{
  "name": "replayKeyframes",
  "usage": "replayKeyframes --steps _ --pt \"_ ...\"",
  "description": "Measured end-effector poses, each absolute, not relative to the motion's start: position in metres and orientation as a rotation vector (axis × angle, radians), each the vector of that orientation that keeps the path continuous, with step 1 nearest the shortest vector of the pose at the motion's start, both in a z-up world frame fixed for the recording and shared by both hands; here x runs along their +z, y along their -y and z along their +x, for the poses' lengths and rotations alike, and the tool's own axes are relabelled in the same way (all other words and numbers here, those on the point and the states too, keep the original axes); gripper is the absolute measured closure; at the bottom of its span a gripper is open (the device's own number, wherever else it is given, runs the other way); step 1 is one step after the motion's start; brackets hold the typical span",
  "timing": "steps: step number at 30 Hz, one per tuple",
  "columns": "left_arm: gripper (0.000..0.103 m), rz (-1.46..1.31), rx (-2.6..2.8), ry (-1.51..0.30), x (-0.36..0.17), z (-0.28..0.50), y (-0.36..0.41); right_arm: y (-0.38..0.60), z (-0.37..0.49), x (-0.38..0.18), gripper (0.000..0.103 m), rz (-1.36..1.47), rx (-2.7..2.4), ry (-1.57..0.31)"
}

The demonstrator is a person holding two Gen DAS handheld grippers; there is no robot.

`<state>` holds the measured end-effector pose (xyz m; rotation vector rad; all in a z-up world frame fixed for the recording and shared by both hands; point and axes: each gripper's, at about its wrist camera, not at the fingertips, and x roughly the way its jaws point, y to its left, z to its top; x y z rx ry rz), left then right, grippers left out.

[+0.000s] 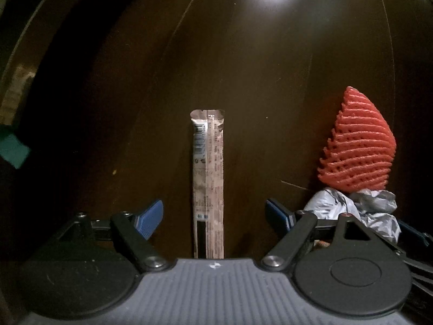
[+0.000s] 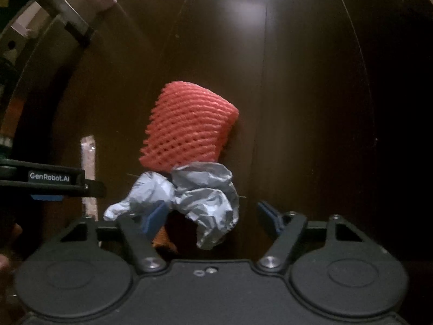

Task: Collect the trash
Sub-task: 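Grasp the tan stick wrapper with the left tool while the right tool grasps the silver foil, then lift the stick wrapper and silver foil off the floor with both tools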

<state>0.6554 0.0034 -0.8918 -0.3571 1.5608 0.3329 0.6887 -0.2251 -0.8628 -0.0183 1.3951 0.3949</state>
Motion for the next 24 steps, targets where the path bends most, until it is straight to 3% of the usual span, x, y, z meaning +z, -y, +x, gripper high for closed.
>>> replayKeyframes --steps 3,5,10,12,13,18,20,24 --pt "0.024 -0.346 0.33 -1.553 -0.894 0.655 -0.004 0.228 0.688 -0.864 0.034 -0.001 0.405 -1.391" --pt "0.041 -0.365 0.321 -1.567 -0.896 0.655 -0.005 0.228 0.689 -0.866 0.038 0.009 0.411 -1.394" --pt "0.046 -0.321 0.332 -1.549 -0.893 0.653 -0.002 0.228 0.691 -0.868 0.046 0.028 0.424 -1.393" --pt "0.063 -0.308 0.326 -1.534 -0.886 0.654 0.002 0.227 0.691 -0.867 0.05 0.023 0.43 -1.388" --pt "0.077 -0.308 0.321 -1.533 -0.884 0.654 0.003 0.226 0.691 -0.869 0.055 0.019 0.431 -1.387" --pt "0.081 -0.265 0.309 -1.534 -0.881 0.654 0.008 0.225 0.686 -0.868 0.069 -0.004 0.43 -1.379" --pt "0.082 -0.273 0.304 -1.534 -0.878 0.653 0.009 0.223 0.685 -0.866 0.089 -0.017 0.428 -1.373" --pt "0.082 -0.274 0.306 -1.53 -0.874 0.655 0.011 0.219 0.682 -0.861 0.093 -0.04 0.405 -1.368"
